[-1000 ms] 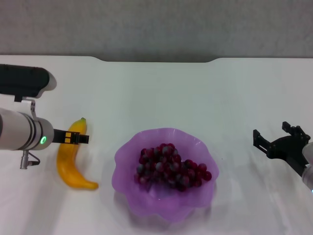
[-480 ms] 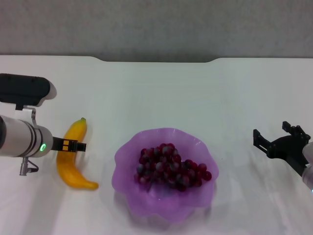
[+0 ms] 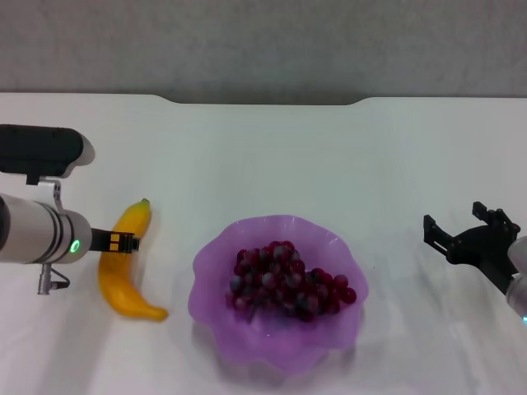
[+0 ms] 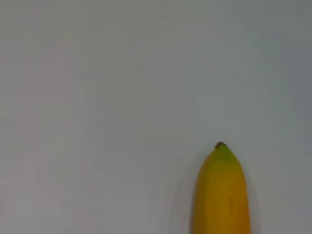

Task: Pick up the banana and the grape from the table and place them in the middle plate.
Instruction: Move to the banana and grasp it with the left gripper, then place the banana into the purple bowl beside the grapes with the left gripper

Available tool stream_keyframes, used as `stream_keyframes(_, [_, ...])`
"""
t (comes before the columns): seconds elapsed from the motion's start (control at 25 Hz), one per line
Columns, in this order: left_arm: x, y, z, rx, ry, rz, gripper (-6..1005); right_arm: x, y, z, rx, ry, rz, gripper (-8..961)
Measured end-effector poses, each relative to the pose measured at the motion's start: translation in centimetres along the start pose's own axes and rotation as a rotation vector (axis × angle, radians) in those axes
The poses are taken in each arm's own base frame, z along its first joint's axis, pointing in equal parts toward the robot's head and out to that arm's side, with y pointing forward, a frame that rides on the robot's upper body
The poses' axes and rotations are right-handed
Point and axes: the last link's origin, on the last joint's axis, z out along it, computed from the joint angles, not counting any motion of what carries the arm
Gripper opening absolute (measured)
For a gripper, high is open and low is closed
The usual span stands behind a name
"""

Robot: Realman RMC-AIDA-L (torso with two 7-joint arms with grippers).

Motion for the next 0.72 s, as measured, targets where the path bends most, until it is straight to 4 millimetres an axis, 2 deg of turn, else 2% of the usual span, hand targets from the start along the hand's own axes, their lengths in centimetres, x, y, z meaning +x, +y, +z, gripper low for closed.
stream_keyframes(0.2, [-0.1,-0.12,0.07,0.002,-0.001,-0.002,477,-0.05,0.07,0.01,-0.002,-0.002,0.0,892])
stream_keyframes(0.72, [0.36,-0.06,-0.39,0.002,-0.002,0.015,479,0.15,-0.06,-0.09,0.003,0.005,-0.002,892])
